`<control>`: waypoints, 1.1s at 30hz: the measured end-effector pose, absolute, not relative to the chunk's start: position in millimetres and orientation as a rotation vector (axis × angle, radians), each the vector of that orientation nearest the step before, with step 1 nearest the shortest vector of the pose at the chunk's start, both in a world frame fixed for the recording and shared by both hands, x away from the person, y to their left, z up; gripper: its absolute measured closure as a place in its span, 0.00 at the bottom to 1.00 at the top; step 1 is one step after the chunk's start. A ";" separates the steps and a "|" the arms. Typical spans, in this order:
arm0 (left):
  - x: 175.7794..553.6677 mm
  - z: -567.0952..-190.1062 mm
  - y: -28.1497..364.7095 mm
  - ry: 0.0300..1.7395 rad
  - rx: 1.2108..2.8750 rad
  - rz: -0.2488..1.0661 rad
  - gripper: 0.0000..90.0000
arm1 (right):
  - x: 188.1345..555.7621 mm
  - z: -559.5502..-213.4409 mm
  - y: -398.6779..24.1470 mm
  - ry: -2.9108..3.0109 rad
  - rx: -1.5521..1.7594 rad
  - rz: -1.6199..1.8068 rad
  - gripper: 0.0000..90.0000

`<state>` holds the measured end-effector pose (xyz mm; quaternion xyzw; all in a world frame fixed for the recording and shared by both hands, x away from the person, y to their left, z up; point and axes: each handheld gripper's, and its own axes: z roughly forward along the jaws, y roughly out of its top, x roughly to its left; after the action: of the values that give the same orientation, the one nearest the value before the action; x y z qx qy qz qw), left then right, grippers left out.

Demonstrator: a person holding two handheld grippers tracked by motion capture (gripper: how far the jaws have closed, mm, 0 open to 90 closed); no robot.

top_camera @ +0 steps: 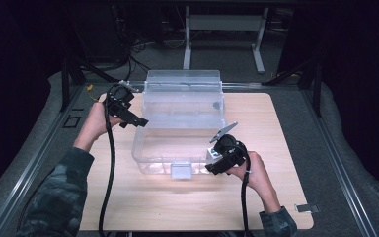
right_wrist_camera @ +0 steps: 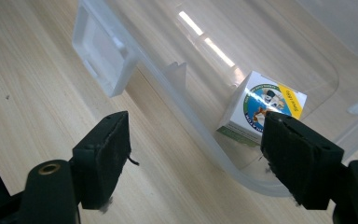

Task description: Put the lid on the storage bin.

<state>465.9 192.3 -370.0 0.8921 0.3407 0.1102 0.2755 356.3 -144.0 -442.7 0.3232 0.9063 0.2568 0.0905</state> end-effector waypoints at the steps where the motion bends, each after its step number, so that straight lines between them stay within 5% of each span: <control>1: 468.2 -369.6 190.5 0.904 2.402 0.299 0.00 | 356.6 -443.3 -143.9 2.695 0.960 0.763 0.26; 24: 525.7 -363.8 148.7 0.851 2.383 0.318 0.03 | 352.3 -445.6 -143.4 2.645 0.963 0.813 0.30; 33: 544.8 -374.4 141.2 0.878 2.385 0.350 0.20 | 355.8 -452.1 -140.7 2.652 0.967 0.814 0.31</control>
<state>544.8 141.2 -374.4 0.8913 0.3282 0.1307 0.2843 355.8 -140.7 -452.1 0.3274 0.8980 0.2757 0.1018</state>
